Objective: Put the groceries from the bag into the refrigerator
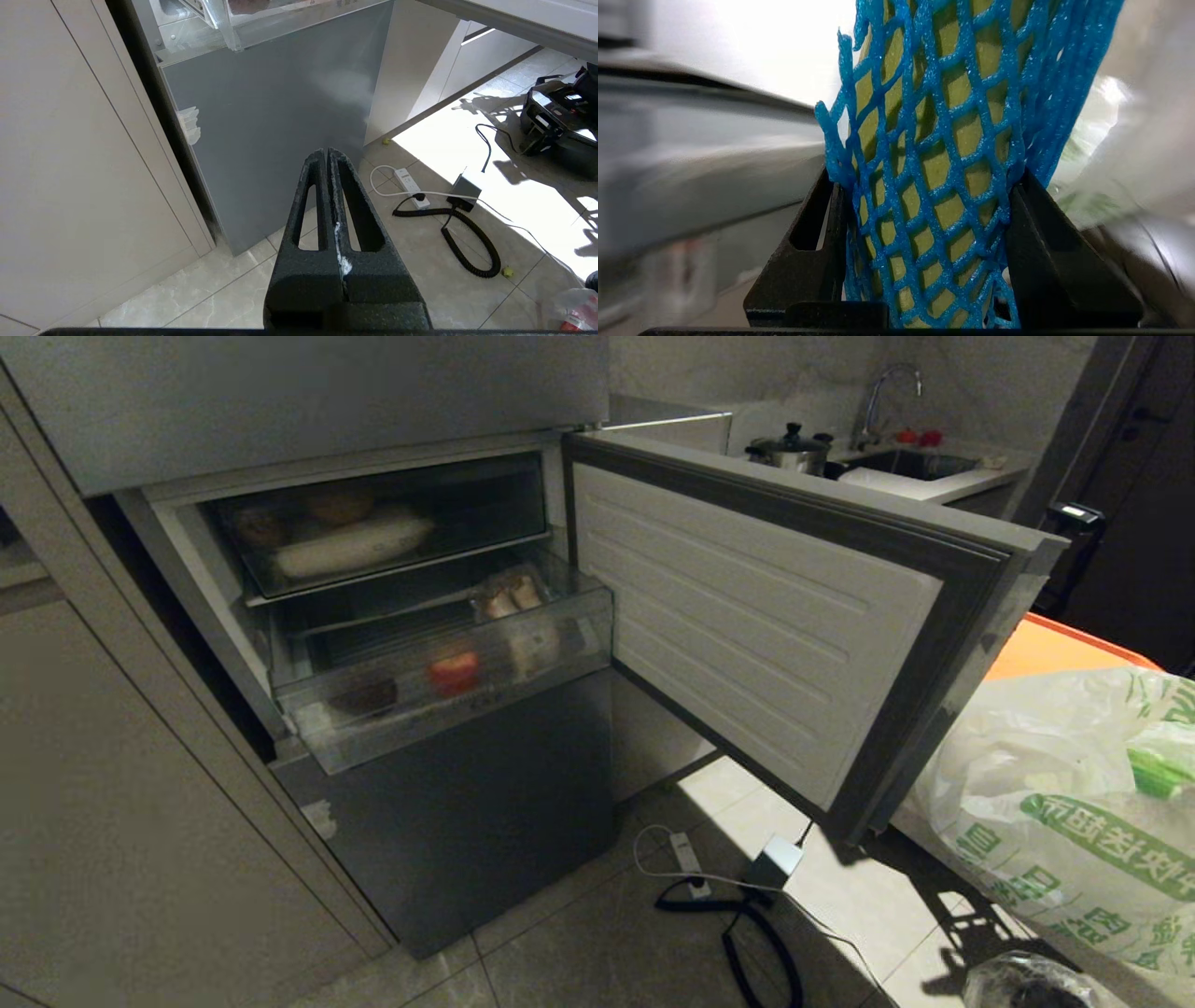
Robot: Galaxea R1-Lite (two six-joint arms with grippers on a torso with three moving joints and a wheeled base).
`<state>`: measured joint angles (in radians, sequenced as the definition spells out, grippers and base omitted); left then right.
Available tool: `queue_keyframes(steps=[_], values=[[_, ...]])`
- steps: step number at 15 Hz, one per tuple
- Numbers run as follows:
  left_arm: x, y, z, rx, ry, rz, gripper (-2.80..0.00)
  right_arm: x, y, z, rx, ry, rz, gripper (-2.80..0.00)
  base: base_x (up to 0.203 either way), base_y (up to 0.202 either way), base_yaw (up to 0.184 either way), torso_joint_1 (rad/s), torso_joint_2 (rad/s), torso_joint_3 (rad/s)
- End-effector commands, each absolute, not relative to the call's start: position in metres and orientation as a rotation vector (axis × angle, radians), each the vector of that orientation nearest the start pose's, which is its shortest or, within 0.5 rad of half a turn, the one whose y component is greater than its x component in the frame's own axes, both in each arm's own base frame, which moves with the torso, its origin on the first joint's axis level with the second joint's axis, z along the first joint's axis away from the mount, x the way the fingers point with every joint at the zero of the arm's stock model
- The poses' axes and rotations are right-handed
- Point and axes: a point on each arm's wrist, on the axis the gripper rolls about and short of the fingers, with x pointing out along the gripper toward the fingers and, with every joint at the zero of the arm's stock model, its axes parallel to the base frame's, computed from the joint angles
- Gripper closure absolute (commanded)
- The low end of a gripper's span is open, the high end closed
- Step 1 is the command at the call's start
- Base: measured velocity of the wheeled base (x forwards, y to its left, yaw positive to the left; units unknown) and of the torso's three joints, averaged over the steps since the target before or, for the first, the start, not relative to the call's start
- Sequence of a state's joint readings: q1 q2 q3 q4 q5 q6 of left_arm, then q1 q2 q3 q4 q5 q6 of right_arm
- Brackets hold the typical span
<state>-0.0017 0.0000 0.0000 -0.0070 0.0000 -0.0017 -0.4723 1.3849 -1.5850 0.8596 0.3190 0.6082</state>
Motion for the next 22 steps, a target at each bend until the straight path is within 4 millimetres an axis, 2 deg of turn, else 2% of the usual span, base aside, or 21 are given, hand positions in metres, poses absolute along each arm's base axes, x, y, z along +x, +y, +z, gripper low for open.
queue_keyframes(steps=[1, 4, 6, 9, 12, 15, 19, 21, 22], values=[[-0.023, 0.0, 0.076, -0.002, -0.006, -0.002, 0.0, 0.146, -0.067, 0.362, 0.812, 0.463, -0.298, 0.0, 0.0, 0.0, 0.0, 0.0, 0.0, 0.0], [-0.023, 0.0, 0.076, -0.002, -0.006, -0.002, 0.0, 0.137, -0.053, 0.397, 0.721, 0.342, -0.195, 0.0, 0.0, 0.0, 0.0, 0.0, 0.0, 0.0], [-0.023, 0.0, 0.076, -0.002, -0.006, -0.002, 0.0, 0.143, -0.039, 0.407, 0.555, 0.34, -0.062, 0.0, 0.0, 0.0, 0.0, 0.0, 0.0, 0.0], [-0.023, 0.0, 0.076, -0.002, -0.006, -0.002, 0.0, 0.171, -0.021, 0.414, 0.385, 0.315, 0.106, 0.0, 0.0, 0.0, 0.0, 0.0, 0.0, 0.0], [-0.023, 0.0, 0.076, -0.002, -0.006, -0.002, 0.0, 0.209, -0.001, 0.418, 0.207, 0.219, 0.238, 0.0, 0.0, 0.0, 0.0, 0.0, 0.0, 0.0], [-0.023, 0.0, 0.076, -0.002, -0.006, -0.002, 0.0, 0.225, 0.041, 0.422, 0.14, 0.142, 0.395, 0.0, 0.0, 0.0, 0.0, 0.0, 0.0, 0.0], [-0.023, 0.0, 0.076, -0.003, -0.006, -0.002, 0.0, 0.212, 0.107, 0.425, 0.071, 0.11, 0.599, 0.0, 0.0, 0.0, 0.0, 0.0, 0.0, 0.0], [-0.023, 0.0, 0.076, -0.003, -0.006, -0.002, 0.0, 0.207, 0.137, 0.419, 0.051, 0.128, 0.64, 0.0, 0.0, 0.0, 0.0, 0.014, 0.0, -0.001], [-0.023, 0.0, 0.076, -0.003, -0.006, -0.002, 0.0, 0.211, 0.154, 0.411, 0.034, 0.155, 0.636, 0.0, 0.0, 0.0, 0.0, 0.0, 0.0, 0.0]])
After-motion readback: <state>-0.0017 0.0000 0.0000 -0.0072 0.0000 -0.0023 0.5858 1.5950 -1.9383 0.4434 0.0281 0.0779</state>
